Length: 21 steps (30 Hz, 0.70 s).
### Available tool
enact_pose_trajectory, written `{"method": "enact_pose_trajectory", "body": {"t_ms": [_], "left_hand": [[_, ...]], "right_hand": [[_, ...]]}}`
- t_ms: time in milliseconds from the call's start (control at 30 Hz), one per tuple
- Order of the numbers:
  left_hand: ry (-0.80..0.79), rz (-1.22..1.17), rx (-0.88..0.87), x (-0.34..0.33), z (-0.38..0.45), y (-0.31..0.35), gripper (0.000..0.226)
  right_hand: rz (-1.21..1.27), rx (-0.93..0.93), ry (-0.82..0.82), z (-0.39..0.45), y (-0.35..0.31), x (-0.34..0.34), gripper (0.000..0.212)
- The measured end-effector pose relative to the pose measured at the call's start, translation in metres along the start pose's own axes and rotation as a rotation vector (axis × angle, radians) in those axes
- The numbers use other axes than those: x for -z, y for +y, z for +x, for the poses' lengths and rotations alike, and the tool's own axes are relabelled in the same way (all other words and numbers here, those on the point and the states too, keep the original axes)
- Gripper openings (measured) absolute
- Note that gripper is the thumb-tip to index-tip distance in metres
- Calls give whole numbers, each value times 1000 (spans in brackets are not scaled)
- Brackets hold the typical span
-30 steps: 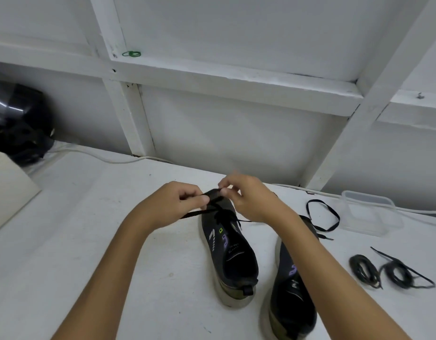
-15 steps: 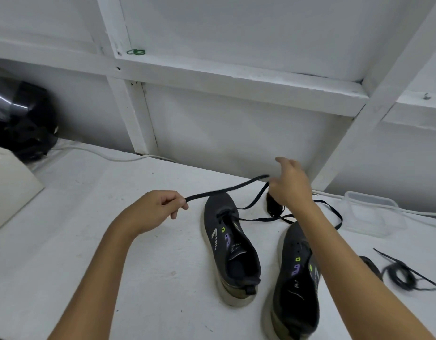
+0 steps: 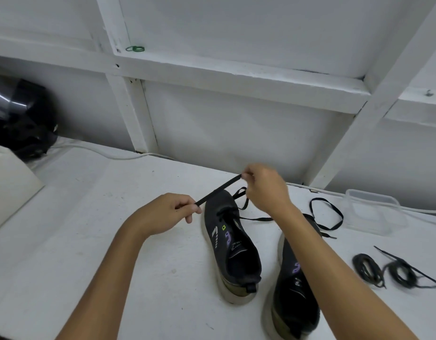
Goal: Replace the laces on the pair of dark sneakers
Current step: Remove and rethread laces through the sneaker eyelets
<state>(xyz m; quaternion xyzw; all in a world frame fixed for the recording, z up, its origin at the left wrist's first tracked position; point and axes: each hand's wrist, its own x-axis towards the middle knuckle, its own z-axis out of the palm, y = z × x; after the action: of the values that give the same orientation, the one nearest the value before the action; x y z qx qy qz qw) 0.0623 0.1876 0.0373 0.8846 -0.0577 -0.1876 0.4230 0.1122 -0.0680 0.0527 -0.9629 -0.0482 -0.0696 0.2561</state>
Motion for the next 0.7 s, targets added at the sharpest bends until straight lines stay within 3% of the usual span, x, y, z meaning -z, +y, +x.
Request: {"method": "enact_pose_trajectory", "body": {"t_ms": [133,300,467,600,700], "left_hand": [[-52,-19,44,-13,-4,-10,23],[-64,63,90,-33,3,-13,13],[-65,59,74,-43,5,-11,15],[-2,-46,20,-39,4,-5,15],[3,-25,23,-34,4,-4,16]], "right_hand": [[17,-69,16,-8,16,-2,13],[38,11,-12,-24,18,-11,16],[-54,190,-141,-33,10,-13,50],[-91,283,-393,-33,-3,-22,36],[-132,288,-407,-30,-7,-25,23]]}}
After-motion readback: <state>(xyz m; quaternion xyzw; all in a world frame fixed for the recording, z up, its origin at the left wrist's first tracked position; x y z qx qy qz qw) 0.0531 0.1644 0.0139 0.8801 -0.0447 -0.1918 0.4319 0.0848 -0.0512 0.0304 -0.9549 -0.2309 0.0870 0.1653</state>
